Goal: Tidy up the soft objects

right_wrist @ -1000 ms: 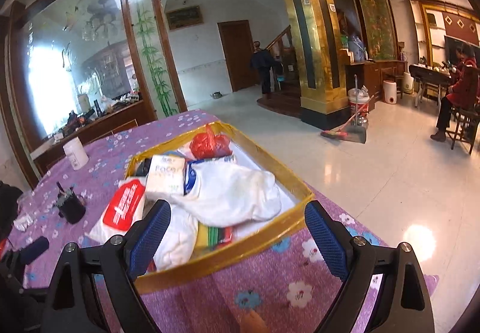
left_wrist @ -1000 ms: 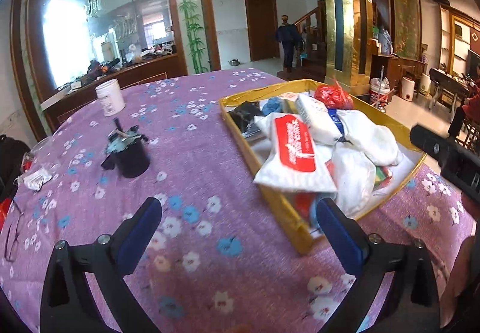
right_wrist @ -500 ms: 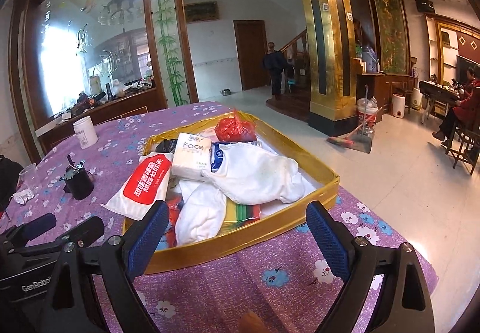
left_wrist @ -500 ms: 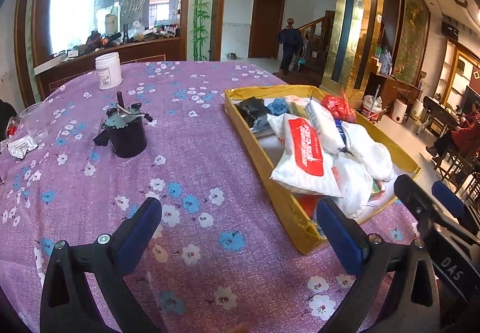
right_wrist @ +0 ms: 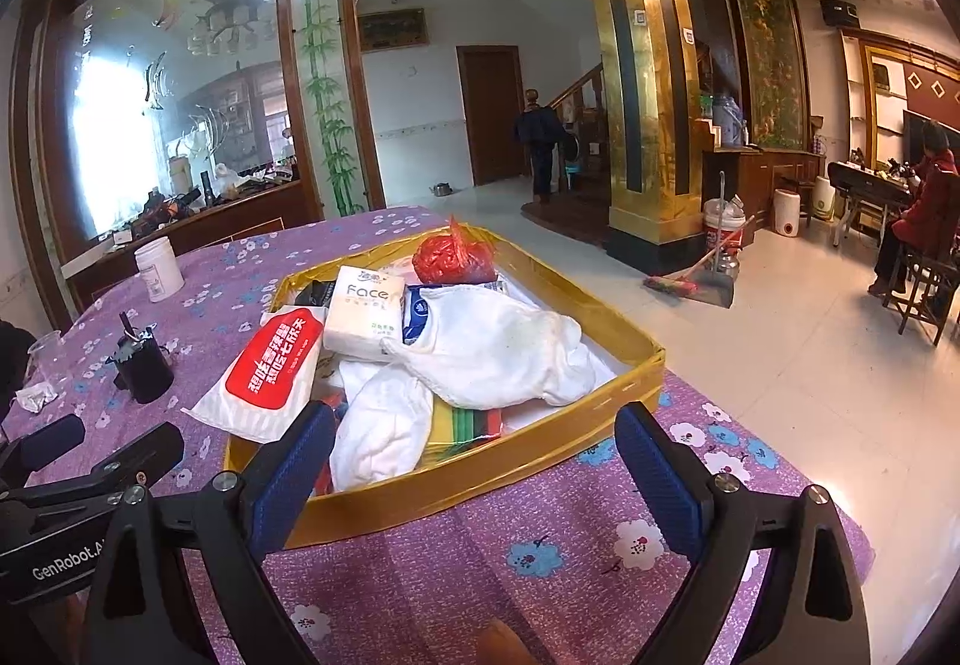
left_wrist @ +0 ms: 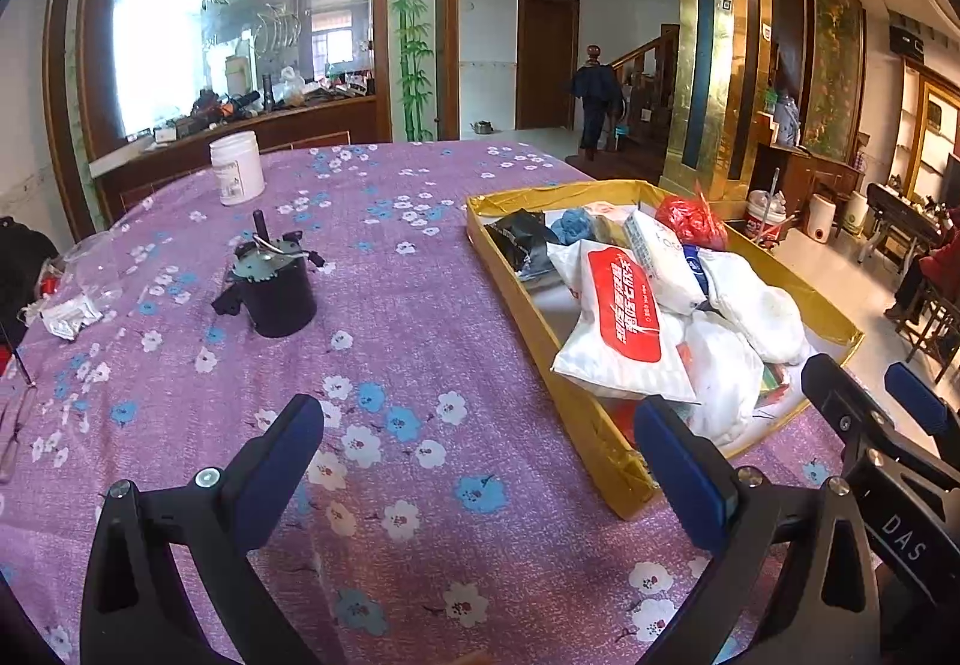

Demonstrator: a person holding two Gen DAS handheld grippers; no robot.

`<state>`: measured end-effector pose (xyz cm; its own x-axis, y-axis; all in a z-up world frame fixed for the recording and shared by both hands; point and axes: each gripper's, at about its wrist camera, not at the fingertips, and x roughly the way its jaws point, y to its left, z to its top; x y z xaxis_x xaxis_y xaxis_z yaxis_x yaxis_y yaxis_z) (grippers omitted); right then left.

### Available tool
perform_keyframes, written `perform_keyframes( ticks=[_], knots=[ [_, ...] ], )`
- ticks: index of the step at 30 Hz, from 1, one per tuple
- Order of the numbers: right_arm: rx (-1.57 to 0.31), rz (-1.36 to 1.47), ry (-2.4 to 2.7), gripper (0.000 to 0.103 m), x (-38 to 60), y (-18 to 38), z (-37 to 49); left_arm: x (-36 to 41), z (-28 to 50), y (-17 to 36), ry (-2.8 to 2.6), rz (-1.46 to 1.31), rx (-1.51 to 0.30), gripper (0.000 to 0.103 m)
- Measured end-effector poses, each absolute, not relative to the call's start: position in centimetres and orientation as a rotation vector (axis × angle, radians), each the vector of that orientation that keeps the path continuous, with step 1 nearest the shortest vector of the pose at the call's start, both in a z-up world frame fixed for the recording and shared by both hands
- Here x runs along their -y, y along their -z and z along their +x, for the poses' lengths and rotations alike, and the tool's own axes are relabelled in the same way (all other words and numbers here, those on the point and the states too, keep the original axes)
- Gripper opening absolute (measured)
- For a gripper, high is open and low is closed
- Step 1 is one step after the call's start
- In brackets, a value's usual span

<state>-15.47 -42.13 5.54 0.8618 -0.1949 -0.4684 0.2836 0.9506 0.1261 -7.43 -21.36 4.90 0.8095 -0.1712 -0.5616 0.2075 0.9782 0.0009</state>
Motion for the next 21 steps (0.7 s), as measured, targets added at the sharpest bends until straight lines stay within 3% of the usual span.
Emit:
perform_keyframes(
  ticks=[21],
  knots=[
    [-0.512, 0.229, 0.242, 0.097, 42.96, -4.75, -14.91, 22.00, -8.02, -5.17, 0.170, 0.112, -0.562, 0.103]
  ],
)
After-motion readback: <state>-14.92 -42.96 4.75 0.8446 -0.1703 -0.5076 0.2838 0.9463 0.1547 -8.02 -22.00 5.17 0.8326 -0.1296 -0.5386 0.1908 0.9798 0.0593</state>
